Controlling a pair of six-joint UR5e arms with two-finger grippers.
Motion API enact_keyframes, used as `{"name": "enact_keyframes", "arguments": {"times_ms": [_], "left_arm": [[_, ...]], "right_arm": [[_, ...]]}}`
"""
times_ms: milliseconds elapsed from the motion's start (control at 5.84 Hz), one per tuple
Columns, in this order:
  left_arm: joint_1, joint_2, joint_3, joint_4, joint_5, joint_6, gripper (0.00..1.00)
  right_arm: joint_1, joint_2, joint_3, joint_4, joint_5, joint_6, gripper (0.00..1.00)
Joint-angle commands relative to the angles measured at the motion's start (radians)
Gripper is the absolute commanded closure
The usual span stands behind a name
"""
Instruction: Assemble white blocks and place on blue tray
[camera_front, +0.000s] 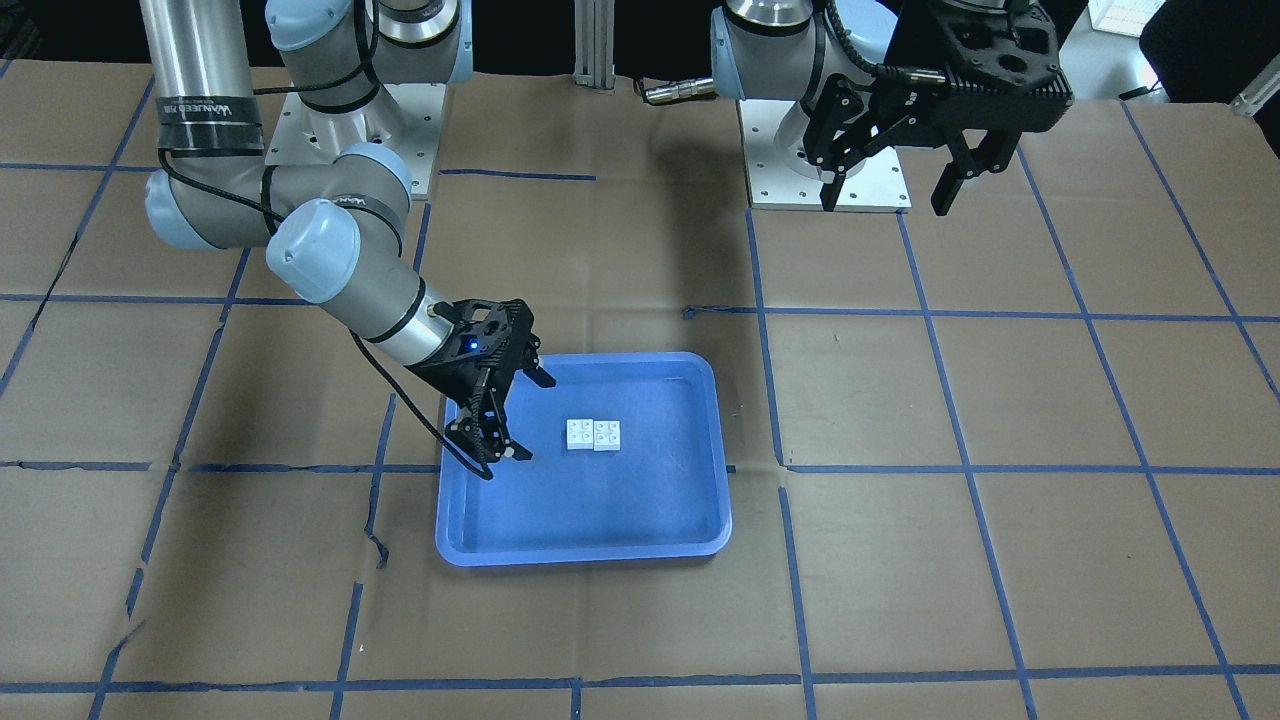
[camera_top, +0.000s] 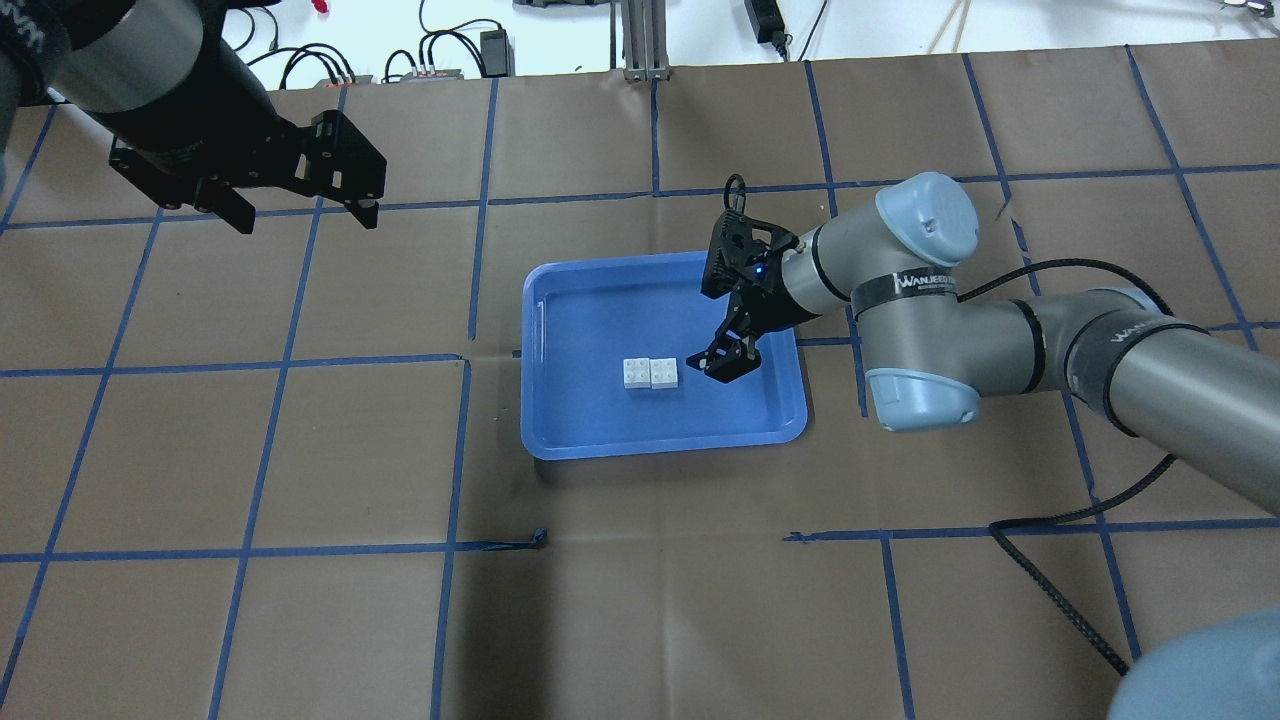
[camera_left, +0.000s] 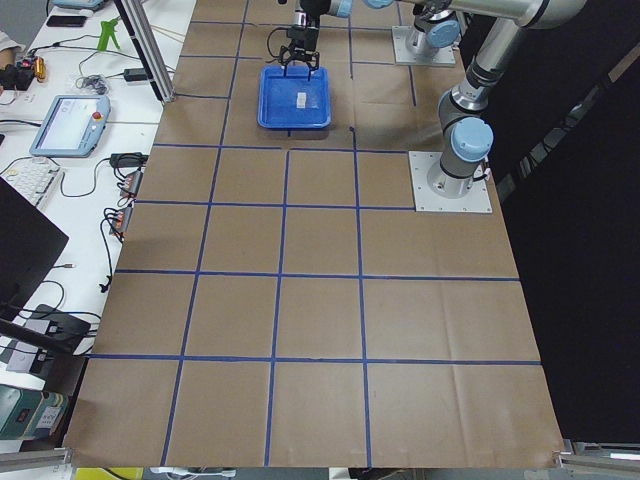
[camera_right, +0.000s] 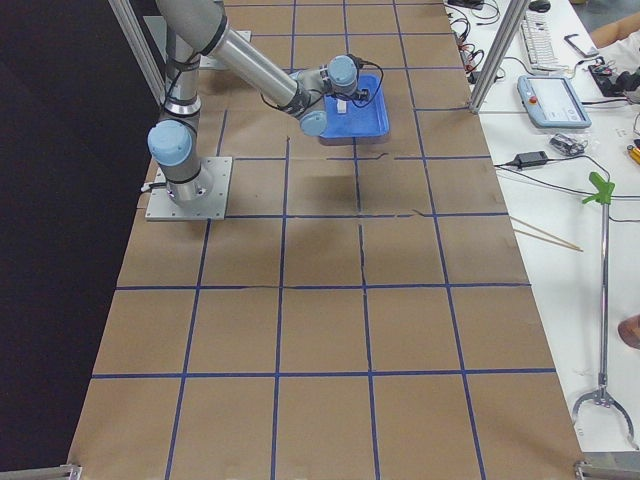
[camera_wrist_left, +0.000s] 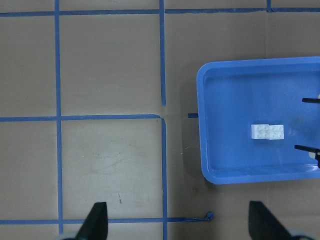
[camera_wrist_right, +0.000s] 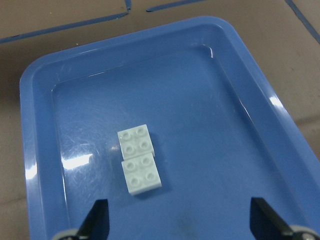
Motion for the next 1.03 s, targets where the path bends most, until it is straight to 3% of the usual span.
{"name": "enact_keyframes", "arguments": {"times_ms": [0,514,856], "left_arm": [[0.0,0.0,-0.001,0.0,0.001,0.0,0.01],[0.0,0.0,0.001,0.0,0.0,0.0,0.01],[0.0,0.002,-0.001,0.0,0.001,0.002,0.01]], "right_arm": [[-0.024,-0.085,-0.101,0.257,-0.149,0.234,0.0],[-0.041,-0.128,-0.325,0.527,-0.42,0.567,0.0],[-0.097,-0.185,-0.454,0.832,-0.522,0.835,0.0]]}}
